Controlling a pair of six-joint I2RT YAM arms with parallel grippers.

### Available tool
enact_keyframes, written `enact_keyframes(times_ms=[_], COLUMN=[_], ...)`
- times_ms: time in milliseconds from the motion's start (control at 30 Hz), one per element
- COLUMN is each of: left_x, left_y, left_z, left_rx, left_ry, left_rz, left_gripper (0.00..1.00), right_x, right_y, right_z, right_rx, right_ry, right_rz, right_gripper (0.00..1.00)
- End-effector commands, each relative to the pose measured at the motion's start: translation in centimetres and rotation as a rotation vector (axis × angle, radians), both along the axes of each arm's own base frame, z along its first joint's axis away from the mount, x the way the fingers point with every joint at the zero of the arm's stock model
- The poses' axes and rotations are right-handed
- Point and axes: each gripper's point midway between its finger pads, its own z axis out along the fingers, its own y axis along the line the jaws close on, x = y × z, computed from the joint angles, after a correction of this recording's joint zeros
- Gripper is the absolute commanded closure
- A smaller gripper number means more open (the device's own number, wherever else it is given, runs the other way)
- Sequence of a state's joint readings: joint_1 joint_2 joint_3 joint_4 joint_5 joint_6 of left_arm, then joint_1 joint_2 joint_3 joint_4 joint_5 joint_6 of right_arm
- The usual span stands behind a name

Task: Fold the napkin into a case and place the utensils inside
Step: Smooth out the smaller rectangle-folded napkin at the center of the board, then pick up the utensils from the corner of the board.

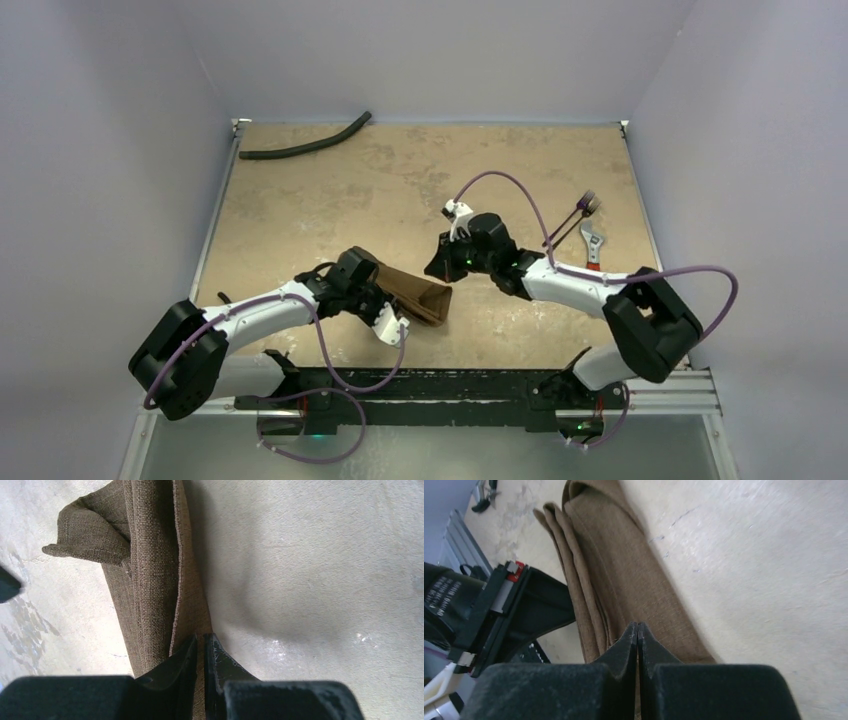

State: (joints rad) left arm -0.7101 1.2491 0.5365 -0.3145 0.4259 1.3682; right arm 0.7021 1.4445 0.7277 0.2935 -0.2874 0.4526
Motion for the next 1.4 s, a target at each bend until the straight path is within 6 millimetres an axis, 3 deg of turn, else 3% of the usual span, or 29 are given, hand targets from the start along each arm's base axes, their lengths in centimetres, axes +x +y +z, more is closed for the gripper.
enact_keyframes(times_ms=[0, 233, 500, 867, 1167, 1367], left_x=[1.1, 1.2, 1.6, 3.2, 3.9, 3.8], left_y=[-1.0, -0.9, -0.9, -1.4, -1.9, -1.6], left_z=[1.3, 1.3, 1.5, 2.6, 2.9, 2.6], left_rx=[-0.042, -0.036, -0.036, -0.072, -0.094, -0.073], left_ry=[-0.033, -0.037, -0.044, -0.075, -0.079, -0.069], left_rz=[0.019, 0.023, 0.027, 0.056, 0.055, 0.048], left_gripper=[0.91, 0.91, 0.91, 0.92, 0.92, 0.92], right_x=[-2.1, -3.1, -4.1, -5.6, -5.6, -1.3], right_y=[1.7, 0.9, -0.4, -1.9, -0.6, 0.1], right_z=[-1.3, -3.9, -4.2, -9.4, -6.8, 0.4], right_rx=[0.041, 0.008, -0.018, -0.144, -0.088, -0.008], right_ry=[0.063, 0.128, 0.136, 0.288, 0.272, 0.135], right_rz=[0.082, 0.07, 0.06, 0.034, 0.108, 0.13], right_gripper=[1.0, 1.0, 1.0, 1.0, 1.0, 1.0])
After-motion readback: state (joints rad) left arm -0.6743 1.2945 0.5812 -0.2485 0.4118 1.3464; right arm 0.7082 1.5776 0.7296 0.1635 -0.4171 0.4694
